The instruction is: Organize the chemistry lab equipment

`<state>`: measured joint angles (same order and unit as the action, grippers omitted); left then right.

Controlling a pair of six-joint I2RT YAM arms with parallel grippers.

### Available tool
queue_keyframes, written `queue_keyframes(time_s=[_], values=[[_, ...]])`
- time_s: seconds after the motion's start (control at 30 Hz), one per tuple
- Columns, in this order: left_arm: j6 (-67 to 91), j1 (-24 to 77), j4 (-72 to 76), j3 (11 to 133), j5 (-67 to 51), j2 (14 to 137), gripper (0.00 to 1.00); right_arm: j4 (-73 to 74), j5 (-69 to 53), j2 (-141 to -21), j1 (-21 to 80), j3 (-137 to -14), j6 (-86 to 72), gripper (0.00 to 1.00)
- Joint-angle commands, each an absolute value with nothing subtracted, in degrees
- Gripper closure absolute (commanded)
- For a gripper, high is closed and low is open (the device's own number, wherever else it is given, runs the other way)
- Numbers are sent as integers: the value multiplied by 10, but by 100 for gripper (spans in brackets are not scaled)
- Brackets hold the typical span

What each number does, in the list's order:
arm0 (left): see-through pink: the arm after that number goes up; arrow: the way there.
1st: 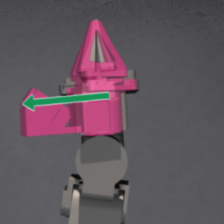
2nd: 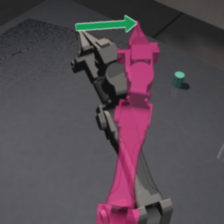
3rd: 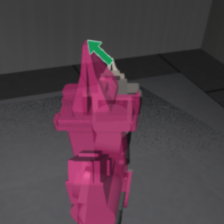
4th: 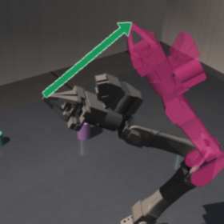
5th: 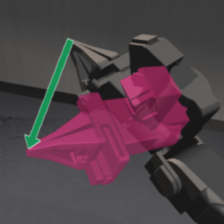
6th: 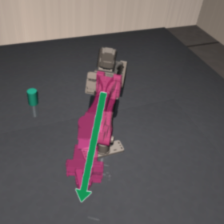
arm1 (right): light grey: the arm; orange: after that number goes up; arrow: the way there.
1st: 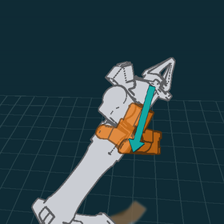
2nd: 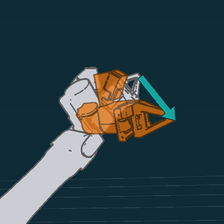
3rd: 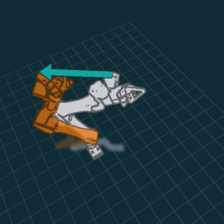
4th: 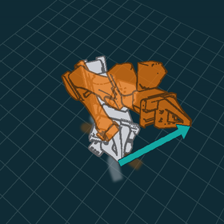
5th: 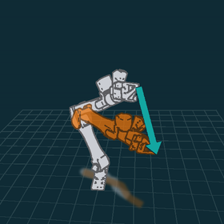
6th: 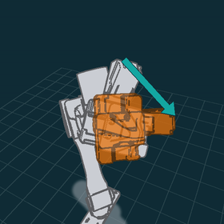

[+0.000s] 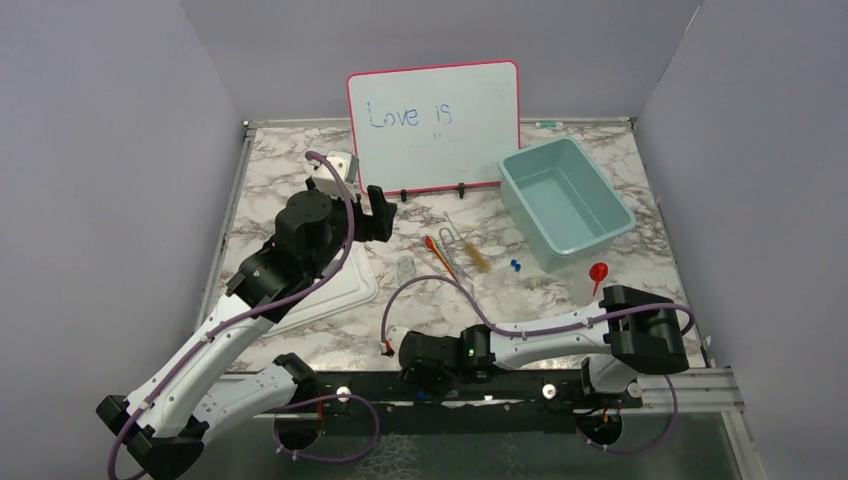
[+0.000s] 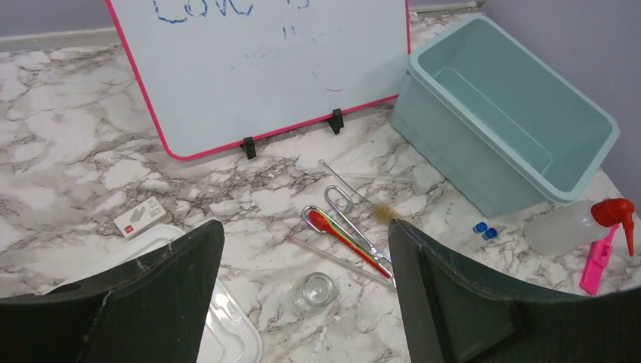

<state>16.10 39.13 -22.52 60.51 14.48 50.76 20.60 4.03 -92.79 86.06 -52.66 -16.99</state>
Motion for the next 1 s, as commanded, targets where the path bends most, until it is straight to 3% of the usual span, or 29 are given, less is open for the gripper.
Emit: queue_keyframes(time_s=[0.0,0.2,0.4,0.7,0.97], values=[[166,393,-228,601,154,497,17,191,5,-933,865,-539,-153,54],[166,393,-228,595,154,496,17,196,-45,-955,865,-539,-138,54],[167,393,-228,590,149,496,17,196,-46,-969,866,-541,-132,66],[170,393,-228,590,146,501,16,197,16,-982,865,-545,-142,85],[184,393,-228,586,140,507,16,182,104,-915,861,-546,-167,88]])
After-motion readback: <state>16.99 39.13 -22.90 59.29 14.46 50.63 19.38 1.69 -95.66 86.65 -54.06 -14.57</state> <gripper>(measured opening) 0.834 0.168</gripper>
